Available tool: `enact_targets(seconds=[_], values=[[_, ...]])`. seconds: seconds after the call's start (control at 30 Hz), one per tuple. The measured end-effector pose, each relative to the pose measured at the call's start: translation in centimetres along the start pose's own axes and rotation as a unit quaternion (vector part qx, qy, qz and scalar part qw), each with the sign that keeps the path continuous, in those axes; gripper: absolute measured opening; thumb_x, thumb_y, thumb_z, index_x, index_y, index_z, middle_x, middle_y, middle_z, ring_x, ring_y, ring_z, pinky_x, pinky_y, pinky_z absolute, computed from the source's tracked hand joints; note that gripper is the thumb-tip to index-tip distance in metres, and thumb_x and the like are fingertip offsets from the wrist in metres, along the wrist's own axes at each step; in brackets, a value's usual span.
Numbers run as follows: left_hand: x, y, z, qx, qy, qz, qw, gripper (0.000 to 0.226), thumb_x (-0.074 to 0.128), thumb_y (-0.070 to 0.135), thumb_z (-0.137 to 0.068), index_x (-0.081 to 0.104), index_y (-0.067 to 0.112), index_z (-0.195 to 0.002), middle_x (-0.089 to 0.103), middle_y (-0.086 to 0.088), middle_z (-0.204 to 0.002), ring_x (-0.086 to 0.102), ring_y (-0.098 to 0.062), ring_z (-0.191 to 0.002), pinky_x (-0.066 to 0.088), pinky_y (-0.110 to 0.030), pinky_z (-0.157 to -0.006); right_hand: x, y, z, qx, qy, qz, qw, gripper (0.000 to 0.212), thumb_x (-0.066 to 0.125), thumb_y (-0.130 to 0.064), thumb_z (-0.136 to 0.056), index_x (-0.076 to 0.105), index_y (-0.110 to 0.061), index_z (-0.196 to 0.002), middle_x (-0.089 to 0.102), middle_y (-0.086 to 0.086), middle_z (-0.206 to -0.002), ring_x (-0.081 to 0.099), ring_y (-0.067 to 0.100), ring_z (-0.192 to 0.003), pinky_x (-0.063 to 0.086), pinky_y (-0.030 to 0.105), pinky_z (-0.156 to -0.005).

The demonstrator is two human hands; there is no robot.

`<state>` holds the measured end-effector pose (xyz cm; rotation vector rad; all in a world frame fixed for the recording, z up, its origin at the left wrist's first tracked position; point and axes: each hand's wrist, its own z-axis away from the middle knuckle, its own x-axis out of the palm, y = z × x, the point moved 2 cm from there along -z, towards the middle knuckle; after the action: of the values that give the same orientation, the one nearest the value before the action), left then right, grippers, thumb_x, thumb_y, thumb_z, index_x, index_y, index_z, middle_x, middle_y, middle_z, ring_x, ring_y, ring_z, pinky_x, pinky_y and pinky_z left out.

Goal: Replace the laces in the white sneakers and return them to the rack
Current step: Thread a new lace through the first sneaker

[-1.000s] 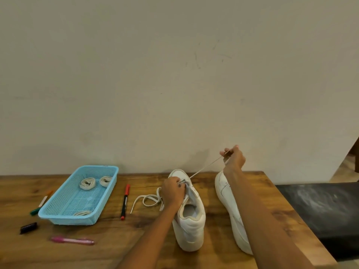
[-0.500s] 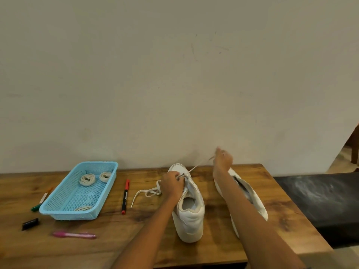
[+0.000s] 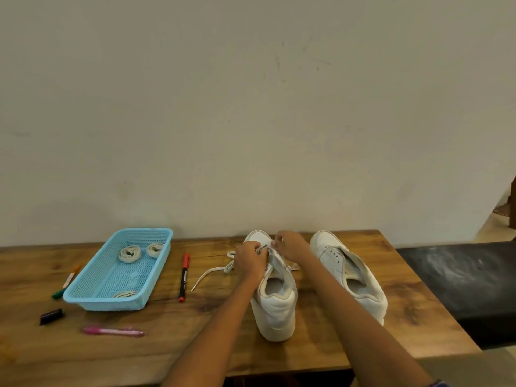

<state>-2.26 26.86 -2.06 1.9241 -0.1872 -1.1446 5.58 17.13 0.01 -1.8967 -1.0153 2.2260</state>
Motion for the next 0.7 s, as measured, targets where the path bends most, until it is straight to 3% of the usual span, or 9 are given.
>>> enact_targets(seconds=[0.07, 0.13, 0.17, 0.27, 0.33, 0.43, 0.5, 0.6, 0.7], values=[[-0.1, 0.0, 0.1, 0.006, -0.004, -0.008, 1.000, 0.012, 0.060, 0.019, -0.089, 0.060, 0.020, -0.077, 0.070, -0.009, -0.093, 0.050, -0.014, -0.074, 0.035, -0.024, -0.064, -1.3, 1.1, 0.3, 0.065, 0.123, -0.104, 0.985, 0.026, 0.044, -0.023, -0.098, 0.060, -0.003, -0.103, 0.065, 0.013, -0.105, 0.059, 0.030, -0.100, 0.044, 0.035, -0.082], [0.0, 0.1, 0.0, 0.011, -0.007, -0.003, 1.000, 0.009, 0.059, 0.018, -0.089, 0.064, 0.019, -0.081, 0.067, -0.008, -0.090, 0.050, -0.014, -0.076, 0.035, -0.024, -0.066, -2.4, 2.3, 0.7, 0.132, 0.224, -0.190, 0.947, 0.028, 0.042, -0.026, -0.100, 0.057, -0.003, -0.105, 0.064, 0.015, -0.105, 0.058, 0.030, -0.098, 0.042, 0.035, -0.080], [-0.1, 0.0, 0.0, 0.006, 0.000, 0.017, 1.000, 0.010, 0.058, 0.016, -0.089, 0.063, 0.018, -0.081, 0.064, -0.007, -0.085, 0.050, -0.015, -0.077, 0.035, -0.024, -0.066, -2.7, 2.6, 0.6, 0.136, 0.217, -0.193, 0.947, 0.029, 0.043, -0.029, -0.099, 0.055, -0.003, -0.106, 0.064, 0.014, -0.106, 0.058, 0.030, -0.098, 0.043, 0.036, -0.081], [-0.8, -0.7, -0.1, -0.064, 0.098, 0.083, 0.990, 0.018, 0.048, 0.015, -0.092, 0.065, 0.012, -0.087, 0.063, -0.006, -0.089, 0.056, -0.023, -0.086, 0.038, -0.029, -0.070, -2.5, 2.5, 0.3, 0.120, 0.083, -0.072, 0.987, 0.049, 0.050, -0.050, -0.091, 0.052, -0.006, -0.112, 0.061, 0.011, -0.111, 0.058, 0.031, -0.104, 0.045, 0.038, -0.086], [-1.6, -1.3, 0.0, -0.143, 0.149, 0.056, 0.977, 0.025, 0.041, 0.023, -0.097, 0.060, 0.007, -0.103, 0.063, -0.010, -0.100, 0.056, -0.027, -0.094, 0.042, -0.034, -0.078, -2.9, 2.2, 0.6, 0.118, 0.082, 0.007, 0.990, 0.060, 0.049, -0.056, -0.089, 0.050, -0.004, -0.119, 0.055, 0.015, -0.117, 0.053, 0.033, -0.111, 0.044, 0.039, -0.089], [-1.0, -3.0, -0.1, -0.292, 0.006, 0.029, 0.956, 0.049, 0.034, 0.042, -0.099, 0.047, 0.002, -0.123, 0.061, -0.015, -0.116, 0.057, -0.033, -0.106, 0.043, -0.037, -0.085, -4.1, 1.1, 0.8, 0.094, 0.174, 0.102, 0.975, 0.046, 0.037, -0.041, -0.099, 0.048, -0.003, -0.121, 0.050, 0.017, -0.121, 0.049, 0.030, -0.112, 0.042, 0.036, -0.090], [-0.5, -3.9, -0.2, -0.325, -0.058, 0.039, 0.943, 0.062, 0.034, 0.052, -0.096, 0.048, 0.000, -0.127, 0.058, -0.016, -0.123, 0.057, -0.033, -0.109, 0.046, -0.036, -0.088, -4.4, 0.2, 0.8, 0.074, 0.183, 0.120, 0.973, 0.031, 0.040, -0.026, -0.097, 0.048, -0.003, -0.116, 0.049, 0.016, -0.119, 0.048, 0.029, -0.109, 0.043, 0.033, -0.084], [-0.2, -4.4, -1.5, -0.308, -0.078, 0.102, 0.943, 0.052, 0.043, 0.045, -0.095, 0.057, 0.001, -0.120, 0.061, -0.014, -0.120, 0.059, -0.032, -0.107, 0.047, -0.031, -0.081, -4.2, -0.6, 0.2, 0.057, 0.130, 0.075, 0.987, 0.030, 0.047, -0.015, -0.088, 0.051, -0.002, -0.115, 0.049, 0.015, -0.117, 0.048, 0.030, -0.108, 0.042, 0.034, -0.084], [-0.3, -4.6, -3.1, -0.319, -0.065, 0.191, 0.926, 0.032, 0.061, 0.025, -0.087, 0.063, -0.001, -0.106, 0.066, -0.017, -0.111, 0.063, -0.034, -0.100, 0.052, -0.037, -0.078, -3.8, -1.2, -0.3, 0.053, 0.059, -0.074, 0.994, 0.022, 0.047, -0.012, -0.085, 0.059, 0.003, -0.095, 0.057, 0.020, -0.095, 0.050, 0.026, -0.083, 0.039, 0.033, -0.072]])
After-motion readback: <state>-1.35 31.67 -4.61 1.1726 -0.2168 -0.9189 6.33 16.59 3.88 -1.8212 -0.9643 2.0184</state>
